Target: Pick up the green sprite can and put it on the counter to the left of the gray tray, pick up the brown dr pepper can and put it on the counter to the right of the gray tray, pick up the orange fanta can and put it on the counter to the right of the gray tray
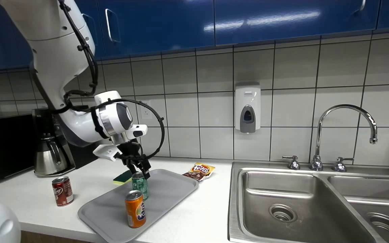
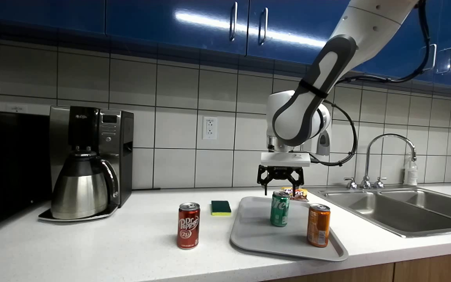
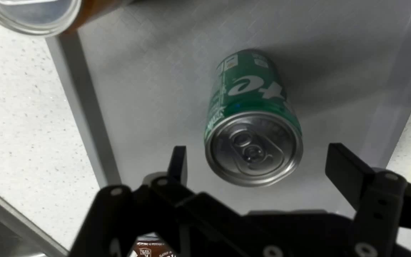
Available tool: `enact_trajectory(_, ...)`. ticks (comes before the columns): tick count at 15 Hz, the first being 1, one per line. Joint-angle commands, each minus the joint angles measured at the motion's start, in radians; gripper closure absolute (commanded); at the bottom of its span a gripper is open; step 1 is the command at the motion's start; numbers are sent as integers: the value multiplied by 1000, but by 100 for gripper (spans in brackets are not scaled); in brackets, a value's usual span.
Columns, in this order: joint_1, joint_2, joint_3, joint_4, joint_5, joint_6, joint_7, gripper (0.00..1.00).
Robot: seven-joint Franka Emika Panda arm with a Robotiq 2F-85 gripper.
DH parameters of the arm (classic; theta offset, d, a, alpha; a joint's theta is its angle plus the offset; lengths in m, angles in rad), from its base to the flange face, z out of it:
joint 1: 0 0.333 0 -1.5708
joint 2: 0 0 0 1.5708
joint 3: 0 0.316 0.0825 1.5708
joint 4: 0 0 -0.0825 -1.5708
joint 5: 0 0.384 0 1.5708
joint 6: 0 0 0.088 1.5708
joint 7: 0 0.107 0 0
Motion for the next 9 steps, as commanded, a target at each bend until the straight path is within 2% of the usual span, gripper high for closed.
enact_trajectory(1, 5, 33, -10, 39, 21, 4, -49, 0)
enact_trajectory(9, 14, 57, -11, 41, 59, -3, -94, 0)
